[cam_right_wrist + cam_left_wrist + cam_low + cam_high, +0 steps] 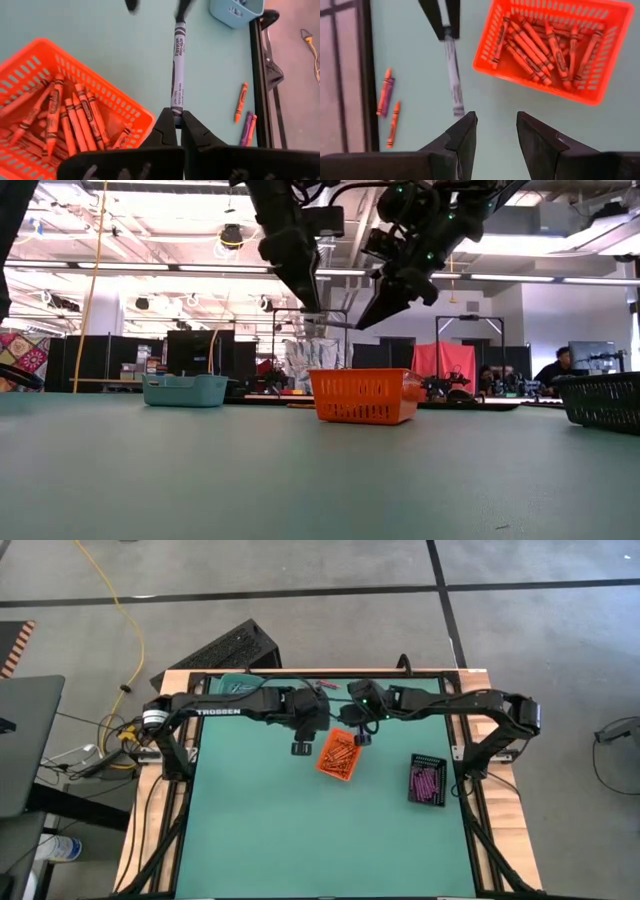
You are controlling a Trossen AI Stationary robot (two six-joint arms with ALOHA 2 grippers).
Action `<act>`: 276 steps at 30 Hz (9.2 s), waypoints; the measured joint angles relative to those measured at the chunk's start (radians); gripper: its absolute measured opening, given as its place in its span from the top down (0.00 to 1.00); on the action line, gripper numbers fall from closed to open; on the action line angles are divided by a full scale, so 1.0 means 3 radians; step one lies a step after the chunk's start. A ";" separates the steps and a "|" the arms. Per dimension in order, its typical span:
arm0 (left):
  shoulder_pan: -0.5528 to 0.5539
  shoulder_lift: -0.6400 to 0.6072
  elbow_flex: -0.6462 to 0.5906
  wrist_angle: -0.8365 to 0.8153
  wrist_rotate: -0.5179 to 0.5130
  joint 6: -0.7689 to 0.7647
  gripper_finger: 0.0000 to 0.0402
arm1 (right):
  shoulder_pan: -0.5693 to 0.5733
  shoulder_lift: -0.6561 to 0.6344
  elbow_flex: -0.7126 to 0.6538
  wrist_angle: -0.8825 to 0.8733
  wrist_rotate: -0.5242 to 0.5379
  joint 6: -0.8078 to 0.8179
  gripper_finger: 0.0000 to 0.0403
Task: Sort crayons
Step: Put the blue crayon into the blue bin, then put the orange crayon into the orange bin, then put the violet crayon into black bin
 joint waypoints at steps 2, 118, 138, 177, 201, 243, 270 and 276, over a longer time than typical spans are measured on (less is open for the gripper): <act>-0.0037 0.0014 0.0000 0.0058 -0.0134 -0.0021 0.68 | 0.0049 0.0000 0.0000 0.0023 0.0061 0.0008 1.00; 0.2268 -0.0547 -0.1017 -0.0594 -0.0293 0.1156 0.96 | -0.0518 0.0001 -0.0009 -0.0744 0.0635 0.1049 0.47; 0.2646 -0.0539 -0.1030 -0.0571 -0.0424 0.1119 0.75 | -0.0573 0.0001 -0.0009 -0.0515 0.0561 0.1014 0.47; -0.0601 -0.0543 -0.1878 0.1813 -0.0190 -0.0741 0.57 | -0.1541 0.1755 0.1212 -0.0135 -0.0865 0.0287 0.66; -0.1133 -0.0541 -0.2514 0.2956 -0.0348 -0.1206 0.57 | -0.1492 0.2412 0.2058 -0.0819 -0.0663 0.0005 0.78; -0.1186 -0.0541 -0.2513 0.2795 -0.0517 -0.1015 0.57 | -0.0820 0.1484 0.2045 -0.2645 -0.0399 -0.0515 1.00; -0.1186 -0.0539 -0.2513 0.2734 -0.0519 -0.0877 0.57 | 0.0236 0.1352 0.1593 -0.2745 -0.0045 -0.0853 0.81; -0.1186 -0.0539 -0.2513 0.2725 -0.0519 -0.0855 0.57 | 0.0214 0.1351 0.1579 -0.2791 -0.0037 -0.0581 0.62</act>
